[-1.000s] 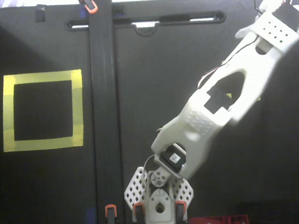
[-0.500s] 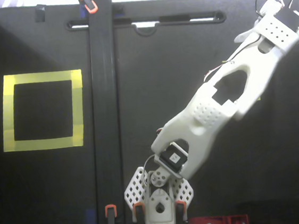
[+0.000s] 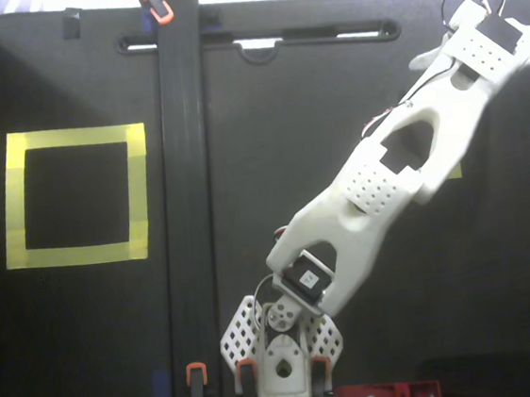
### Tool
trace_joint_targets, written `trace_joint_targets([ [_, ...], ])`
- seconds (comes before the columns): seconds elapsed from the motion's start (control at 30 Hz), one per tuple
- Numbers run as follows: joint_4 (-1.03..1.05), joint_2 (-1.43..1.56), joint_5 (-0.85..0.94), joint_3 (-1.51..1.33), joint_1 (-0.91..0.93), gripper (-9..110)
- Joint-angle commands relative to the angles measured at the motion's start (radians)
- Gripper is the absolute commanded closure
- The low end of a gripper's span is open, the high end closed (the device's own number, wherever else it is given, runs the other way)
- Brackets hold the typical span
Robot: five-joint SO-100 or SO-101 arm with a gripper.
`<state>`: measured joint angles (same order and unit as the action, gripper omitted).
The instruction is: Grasp the block and place it in the designated area.
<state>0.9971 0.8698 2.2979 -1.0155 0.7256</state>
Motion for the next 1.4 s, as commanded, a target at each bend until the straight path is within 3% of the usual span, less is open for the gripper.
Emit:
trace_joint_targets([
  [0.0,-0.003,0.005,-0.008,0.012,0.0,57],
  [1.03,-0.048,-0.064,-0.009,0.012,0.028,57],
  [1.37,-0.04,-0.066,-0.011,0.012,0.031,73],
])
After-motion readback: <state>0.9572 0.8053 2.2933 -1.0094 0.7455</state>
